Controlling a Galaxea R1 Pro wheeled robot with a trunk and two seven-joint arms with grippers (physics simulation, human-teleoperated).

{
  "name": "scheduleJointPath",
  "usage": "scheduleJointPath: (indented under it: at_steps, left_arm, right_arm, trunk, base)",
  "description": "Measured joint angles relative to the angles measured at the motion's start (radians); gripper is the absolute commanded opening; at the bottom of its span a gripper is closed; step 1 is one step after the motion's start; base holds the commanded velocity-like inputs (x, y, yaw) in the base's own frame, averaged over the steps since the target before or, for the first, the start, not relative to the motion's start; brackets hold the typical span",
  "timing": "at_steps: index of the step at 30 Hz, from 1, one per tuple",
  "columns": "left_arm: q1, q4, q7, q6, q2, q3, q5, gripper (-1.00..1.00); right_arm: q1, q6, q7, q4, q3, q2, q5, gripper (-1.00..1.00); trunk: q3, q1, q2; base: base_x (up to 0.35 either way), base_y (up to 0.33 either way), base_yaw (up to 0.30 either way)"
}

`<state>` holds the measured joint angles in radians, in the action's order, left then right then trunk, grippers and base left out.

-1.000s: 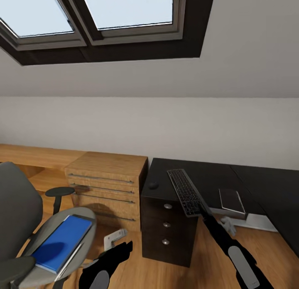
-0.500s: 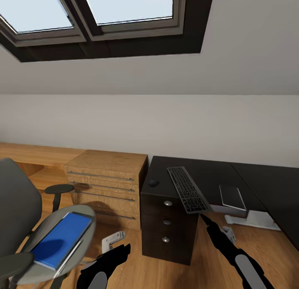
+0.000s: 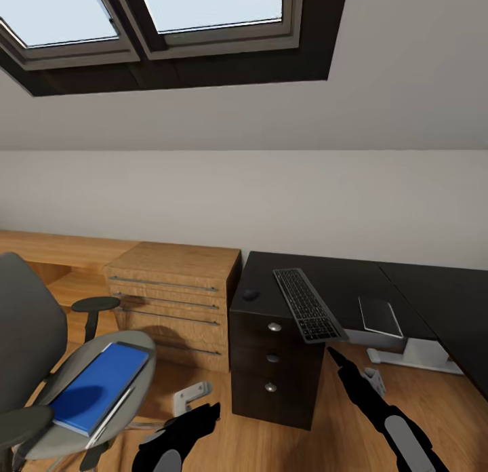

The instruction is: In the bedroom, organize the workspace by keeping the computer under the desk, ensuring the monitor is on the desk, placing the keyboard on the desk next to the monitor, placing the mouse on the desk next to the keyboard, moving the folder from the swivel chair onto the desk next to the mouse, stacking the notebook on top of the folder with the pen on top of the notebook, and positioning the swivel chair next to the desk.

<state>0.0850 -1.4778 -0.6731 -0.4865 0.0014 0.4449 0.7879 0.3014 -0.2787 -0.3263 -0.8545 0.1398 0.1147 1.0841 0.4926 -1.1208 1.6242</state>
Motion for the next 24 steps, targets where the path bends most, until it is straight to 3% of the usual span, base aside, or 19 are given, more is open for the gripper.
scheduleJointPath:
  at_steps: [9,24]
  left_arm:
    - [0.0,0.008,0.003,0.002,0.002,0.009,0.001,1.0]
    - [0.0,0.025,0.005,0.005,0.003,0.009,-0.002,1.0]
  right_arm:
    - [0.0,0.003,0.0,0.001,0.001,-0.002,0.0,1.0]
    - [0.0,-0.001,0.067,0.008,0.04,-0.001,0.004,1.0]
  trunk:
    - [0.0,0.0,0.0]
    - [0.0,0.0,0.0]
  base:
    - [0.012,0.0,0.0]
    - [0.177,0.0,0.0]
